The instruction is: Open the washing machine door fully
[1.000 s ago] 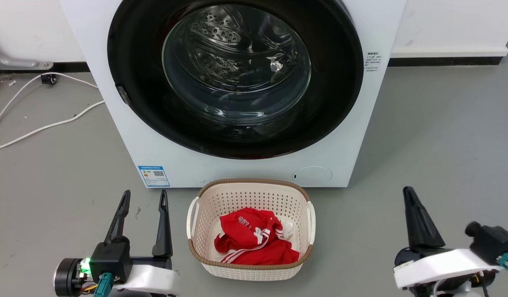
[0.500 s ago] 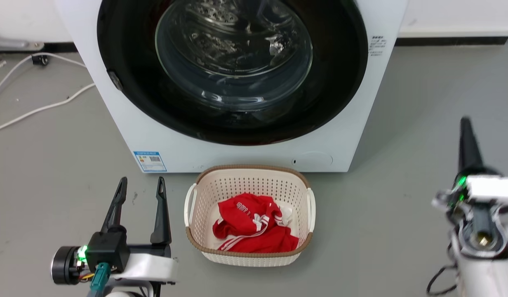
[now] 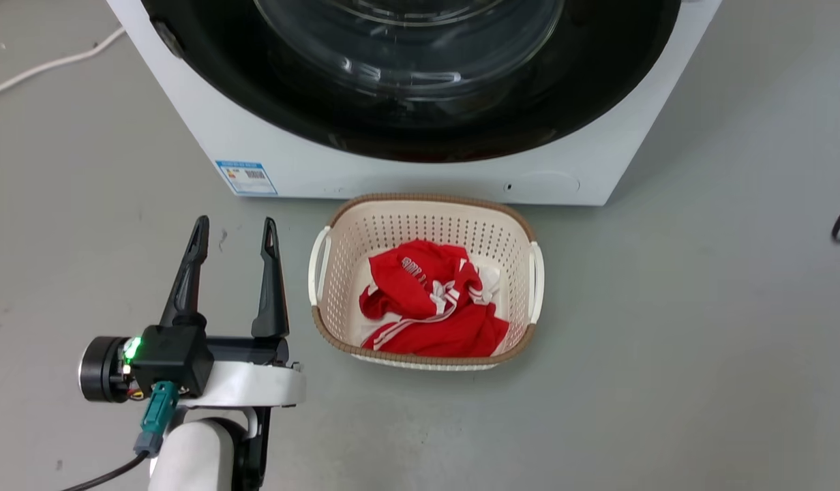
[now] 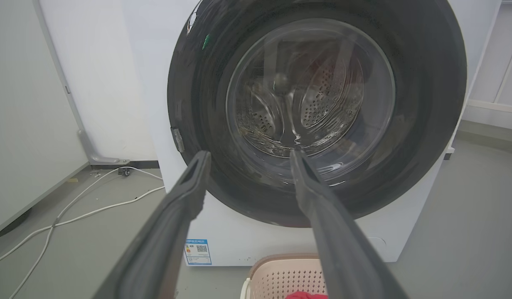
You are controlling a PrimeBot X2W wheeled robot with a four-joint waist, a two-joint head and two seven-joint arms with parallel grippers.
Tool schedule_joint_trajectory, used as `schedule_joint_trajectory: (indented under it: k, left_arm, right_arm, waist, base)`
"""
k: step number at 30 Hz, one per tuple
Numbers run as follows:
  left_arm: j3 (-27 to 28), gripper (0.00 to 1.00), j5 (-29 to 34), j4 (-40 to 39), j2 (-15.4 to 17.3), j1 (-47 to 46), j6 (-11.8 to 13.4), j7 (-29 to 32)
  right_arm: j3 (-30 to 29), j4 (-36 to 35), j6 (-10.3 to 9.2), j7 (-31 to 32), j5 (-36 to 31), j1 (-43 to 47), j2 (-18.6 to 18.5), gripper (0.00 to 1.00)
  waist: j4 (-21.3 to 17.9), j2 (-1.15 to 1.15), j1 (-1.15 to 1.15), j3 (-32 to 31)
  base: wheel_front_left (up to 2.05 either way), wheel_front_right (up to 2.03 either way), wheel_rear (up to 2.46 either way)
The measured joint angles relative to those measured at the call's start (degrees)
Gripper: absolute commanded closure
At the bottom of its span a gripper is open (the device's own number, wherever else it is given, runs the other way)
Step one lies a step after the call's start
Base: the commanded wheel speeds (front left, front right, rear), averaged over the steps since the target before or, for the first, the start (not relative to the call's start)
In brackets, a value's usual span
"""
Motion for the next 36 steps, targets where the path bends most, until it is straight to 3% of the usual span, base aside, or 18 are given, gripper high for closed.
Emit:
schedule_joint_trajectory:
  k: [4, 12, 26, 36]
  left_arm:
    - [-0.1, 0.0, 0.2, -0.4, 0.0, -1.6, -0.1, 0.0]
    - [-0.1, 0.0, 0.5, -1.3, -0.1, -4.0, -0.7, 0.0]
    - [-0.8, 0.0, 1.0, -1.7, -0.1, -7.0, -1.5, 0.0]
    - [-1.4, 0.0, 1.0, -1.5, -0.1, -8.2, -1.4, 0.0]
  right_arm:
    - [2.6, 6.5, 0.0, 6.3, -3.4, -8.4, -1.4, 1.0]
    - [6.4, 18.7, 0.0, 15.3, -10.3, -20.7, -0.4, 1.0]
    - [6.1, 31.7, 0.0, 14.5, -17.6, -31.8, 1.0, 1.0]
    - [4.5, 34.8, 0.0, 18.6, -16.9, -35.1, 1.7, 1.0]
  waist:
    - [0.2, 0.0, 0.0, 2.5]
    - [0.4, 0.0, 0.0, 6.4]
    - [1.7, 0.0, 0.0, 12.2]
    - [2.0, 0.0, 0.0, 13.7]
  base:
    - [0.0, 0.0, 0.0]
    - [0.0, 0.0, 0.0]
    - [0.0, 0.0, 0.0]
    - [0.0, 0.0, 0.0]
